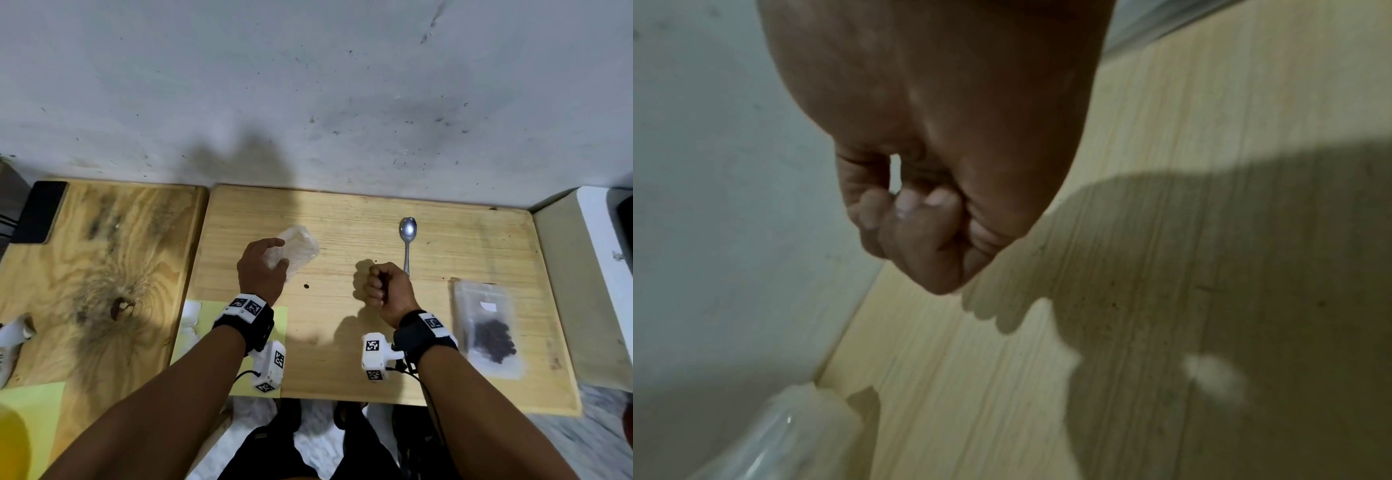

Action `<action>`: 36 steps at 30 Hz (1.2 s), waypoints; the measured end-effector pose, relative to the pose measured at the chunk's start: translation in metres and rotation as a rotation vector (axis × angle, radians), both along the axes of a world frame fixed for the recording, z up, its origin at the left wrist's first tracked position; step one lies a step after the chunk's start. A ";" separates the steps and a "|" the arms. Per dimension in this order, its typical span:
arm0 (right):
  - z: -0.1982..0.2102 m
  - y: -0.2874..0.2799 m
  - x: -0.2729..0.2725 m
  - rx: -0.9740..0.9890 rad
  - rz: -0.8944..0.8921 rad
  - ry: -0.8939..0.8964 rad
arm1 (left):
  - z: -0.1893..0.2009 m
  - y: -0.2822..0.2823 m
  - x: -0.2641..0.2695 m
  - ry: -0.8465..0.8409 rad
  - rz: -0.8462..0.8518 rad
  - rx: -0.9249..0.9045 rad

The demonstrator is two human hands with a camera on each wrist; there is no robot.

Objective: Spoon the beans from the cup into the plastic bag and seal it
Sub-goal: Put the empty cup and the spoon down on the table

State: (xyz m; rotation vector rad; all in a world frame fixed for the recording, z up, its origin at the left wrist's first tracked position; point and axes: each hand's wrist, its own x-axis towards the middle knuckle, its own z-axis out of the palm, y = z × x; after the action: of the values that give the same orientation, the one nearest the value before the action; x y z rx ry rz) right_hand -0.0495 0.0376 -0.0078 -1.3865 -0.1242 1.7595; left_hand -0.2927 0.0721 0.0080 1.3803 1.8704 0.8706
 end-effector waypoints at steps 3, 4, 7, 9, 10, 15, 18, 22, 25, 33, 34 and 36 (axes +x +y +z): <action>0.001 0.001 -0.016 0.007 0.174 -0.228 | 0.001 -0.001 -0.004 0.009 0.005 0.009; 0.001 0.002 -0.024 0.034 0.235 -0.342 | 0.001 -0.001 -0.006 0.008 0.007 0.015; -0.008 0.005 -0.047 0.165 0.383 -0.539 | 0.001 -0.003 -0.016 0.012 0.017 0.023; -0.020 0.006 -0.059 0.218 0.477 -0.611 | 0.002 -0.004 -0.022 0.012 0.028 0.022; -0.026 0.006 -0.065 0.230 0.511 -0.665 | 0.002 -0.004 -0.026 0.007 0.035 0.019; -0.041 0.005 -0.085 0.270 0.632 -0.905 | 0.003 -0.008 -0.040 -0.002 0.050 0.002; -0.043 0.002 -0.091 0.314 0.661 -1.030 | 0.002 -0.009 -0.048 -0.017 0.054 0.023; -0.040 -0.003 -0.094 0.383 0.692 -1.133 | 0.000 -0.009 -0.056 0.001 0.039 0.019; -0.038 -0.005 -0.096 0.417 0.752 -1.214 | -0.001 -0.008 -0.060 0.021 0.021 0.019; -0.027 -0.008 -0.102 0.237 0.484 -0.989 | 0.003 -0.009 -0.062 0.014 -0.019 0.014; -0.022 -0.007 -0.100 0.148 0.310 -0.788 | 0.004 -0.009 -0.062 0.009 -0.027 0.016; -0.008 -0.009 -0.094 0.010 0.064 -0.363 | 0.005 -0.008 -0.059 0.002 -0.047 0.022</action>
State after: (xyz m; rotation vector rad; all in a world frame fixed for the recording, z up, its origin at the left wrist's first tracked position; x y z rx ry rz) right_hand -0.1430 0.0289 -0.0159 -1.6993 -0.3763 1.5384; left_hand -0.3516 0.0639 0.0129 1.4333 1.8279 0.8692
